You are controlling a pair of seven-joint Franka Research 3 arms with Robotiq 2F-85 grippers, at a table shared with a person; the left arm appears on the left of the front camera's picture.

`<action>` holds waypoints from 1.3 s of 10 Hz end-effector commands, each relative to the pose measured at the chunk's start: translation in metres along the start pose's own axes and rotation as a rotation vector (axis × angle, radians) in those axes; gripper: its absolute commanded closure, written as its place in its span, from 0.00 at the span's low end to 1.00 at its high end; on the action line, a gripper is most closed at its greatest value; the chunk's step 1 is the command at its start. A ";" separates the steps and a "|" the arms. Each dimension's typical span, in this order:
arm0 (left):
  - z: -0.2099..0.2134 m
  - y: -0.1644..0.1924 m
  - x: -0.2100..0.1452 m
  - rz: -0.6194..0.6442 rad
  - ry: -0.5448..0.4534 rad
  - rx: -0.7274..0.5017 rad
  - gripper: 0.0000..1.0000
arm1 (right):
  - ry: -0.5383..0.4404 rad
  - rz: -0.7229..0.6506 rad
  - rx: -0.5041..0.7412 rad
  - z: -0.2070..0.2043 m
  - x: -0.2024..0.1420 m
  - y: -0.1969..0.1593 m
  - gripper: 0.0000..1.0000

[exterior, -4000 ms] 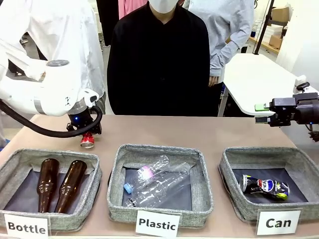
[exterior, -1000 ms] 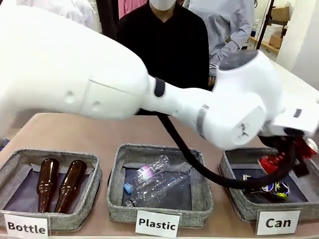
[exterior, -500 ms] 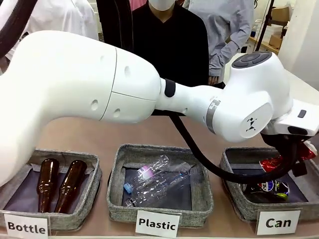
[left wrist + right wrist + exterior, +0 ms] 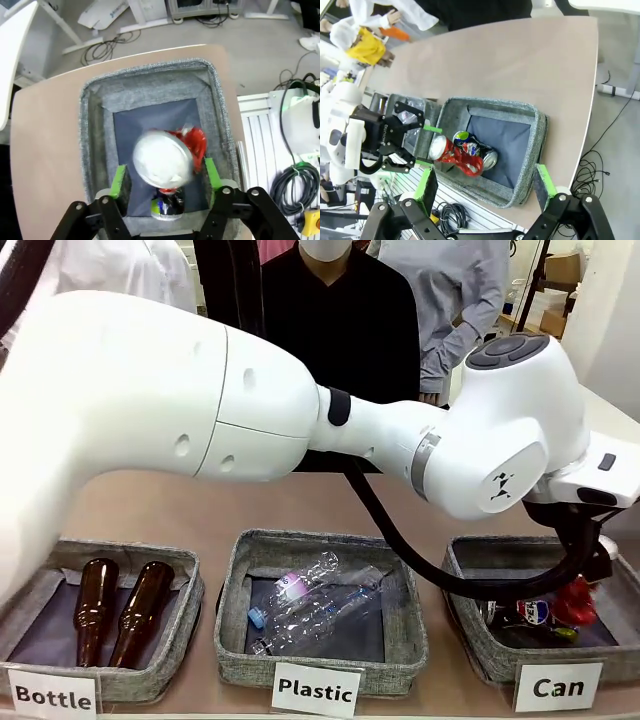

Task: Sort the can waste into the basket.
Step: Pick up the can waste from the table and place it in the right Fabric basket.

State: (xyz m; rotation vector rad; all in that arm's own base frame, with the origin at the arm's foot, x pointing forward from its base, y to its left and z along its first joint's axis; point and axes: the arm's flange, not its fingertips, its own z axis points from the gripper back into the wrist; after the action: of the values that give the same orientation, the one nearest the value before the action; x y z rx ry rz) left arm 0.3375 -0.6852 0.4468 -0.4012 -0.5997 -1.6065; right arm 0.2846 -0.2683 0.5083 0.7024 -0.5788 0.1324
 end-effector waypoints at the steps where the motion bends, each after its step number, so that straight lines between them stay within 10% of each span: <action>1: 0.018 -0.008 -0.014 0.018 -0.005 0.041 0.00 | 0.001 0.004 0.000 -0.001 -0.001 0.003 0.00; 7: 0.160 0.015 -0.114 0.217 0.129 -0.052 0.00 | 0.031 0.071 0.116 -0.062 0.034 0.033 0.00; 13: 0.333 0.044 -0.346 1.011 -0.139 -0.040 0.00 | 0.106 0.158 0.472 -0.239 0.055 0.133 0.00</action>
State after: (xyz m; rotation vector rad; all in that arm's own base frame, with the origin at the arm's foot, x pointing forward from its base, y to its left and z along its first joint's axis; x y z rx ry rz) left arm 0.4051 -0.2379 0.5276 -0.6546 -0.3643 -0.7780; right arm 0.3909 -0.0215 0.4727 1.0139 -0.4873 0.4396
